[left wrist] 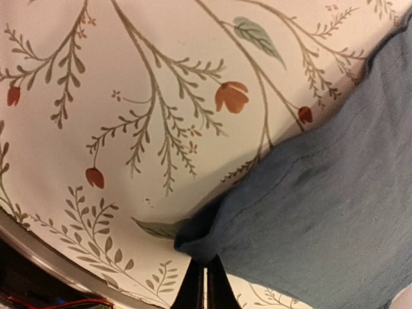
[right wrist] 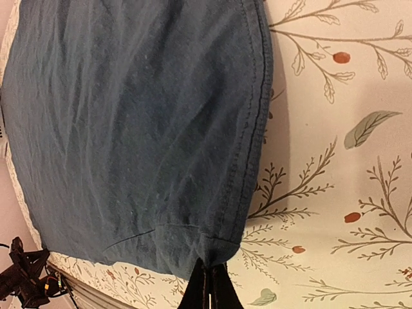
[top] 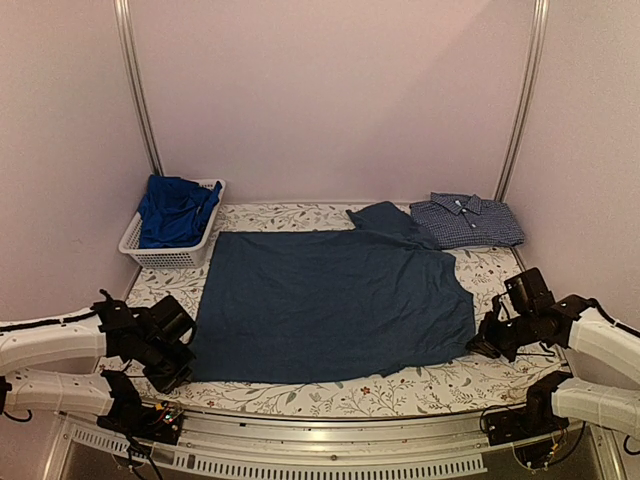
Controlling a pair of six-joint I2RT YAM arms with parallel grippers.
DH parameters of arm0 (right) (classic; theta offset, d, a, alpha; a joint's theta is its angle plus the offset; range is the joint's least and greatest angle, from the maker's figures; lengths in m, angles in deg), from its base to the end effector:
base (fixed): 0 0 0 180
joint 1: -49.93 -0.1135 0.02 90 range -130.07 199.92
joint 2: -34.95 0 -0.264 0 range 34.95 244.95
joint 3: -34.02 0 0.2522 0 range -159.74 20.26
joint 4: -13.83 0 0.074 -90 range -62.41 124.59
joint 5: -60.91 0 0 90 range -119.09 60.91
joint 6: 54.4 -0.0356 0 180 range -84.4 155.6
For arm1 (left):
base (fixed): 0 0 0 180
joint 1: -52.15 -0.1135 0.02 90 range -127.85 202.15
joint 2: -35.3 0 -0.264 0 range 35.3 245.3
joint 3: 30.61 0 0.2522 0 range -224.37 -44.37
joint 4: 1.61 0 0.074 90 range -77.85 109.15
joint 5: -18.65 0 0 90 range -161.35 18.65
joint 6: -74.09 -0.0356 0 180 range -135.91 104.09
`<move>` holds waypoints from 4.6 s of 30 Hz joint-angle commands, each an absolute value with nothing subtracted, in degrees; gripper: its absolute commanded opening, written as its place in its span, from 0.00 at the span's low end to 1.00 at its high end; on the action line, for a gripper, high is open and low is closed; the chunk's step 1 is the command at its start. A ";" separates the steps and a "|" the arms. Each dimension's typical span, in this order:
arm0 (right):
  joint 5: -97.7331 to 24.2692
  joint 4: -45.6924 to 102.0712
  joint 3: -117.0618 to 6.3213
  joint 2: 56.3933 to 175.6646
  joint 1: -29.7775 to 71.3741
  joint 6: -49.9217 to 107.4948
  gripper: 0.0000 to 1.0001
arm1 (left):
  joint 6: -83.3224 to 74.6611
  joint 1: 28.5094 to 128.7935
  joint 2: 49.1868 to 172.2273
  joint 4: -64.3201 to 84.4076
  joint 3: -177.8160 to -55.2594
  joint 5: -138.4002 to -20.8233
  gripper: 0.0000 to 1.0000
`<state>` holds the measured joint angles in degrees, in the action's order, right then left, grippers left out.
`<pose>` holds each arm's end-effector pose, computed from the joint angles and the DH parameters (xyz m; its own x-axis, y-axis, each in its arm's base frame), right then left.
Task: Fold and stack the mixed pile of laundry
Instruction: Pick up the flattened T-shirt from the center of the board, then fold the flattened T-shirt at the center of the board, then adjust the 1/3-folded T-shirt at the center of the board.
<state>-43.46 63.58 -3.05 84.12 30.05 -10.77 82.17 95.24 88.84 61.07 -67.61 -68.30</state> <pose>0.1335 0.0577 0.1647 -0.8903 0.4237 -0.1671 0.2969 0.8181 0.4925 0.0928 -0.0843 0.1464 -0.5674 -0.8231 -0.0255 -0.8051 0.5610 -0.1925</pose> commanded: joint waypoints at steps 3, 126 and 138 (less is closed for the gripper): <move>-45.14 65.87 -6.61 80.84 29.60 -11.23 0.00 | 79.88 94.17 87.24 64.85 -71.87 -64.47 0.00; -66.16 43.36 2.18 90.37 35.84 -1.81 0.60 | 19.64 97.81 122.44 2.81 -87.89 -92.20 0.79; -53.85 35.25 4.50 98.04 25.82 -10.13 0.33 | 22.74 104.22 135.99 0.18 -97.59 -90.49 0.64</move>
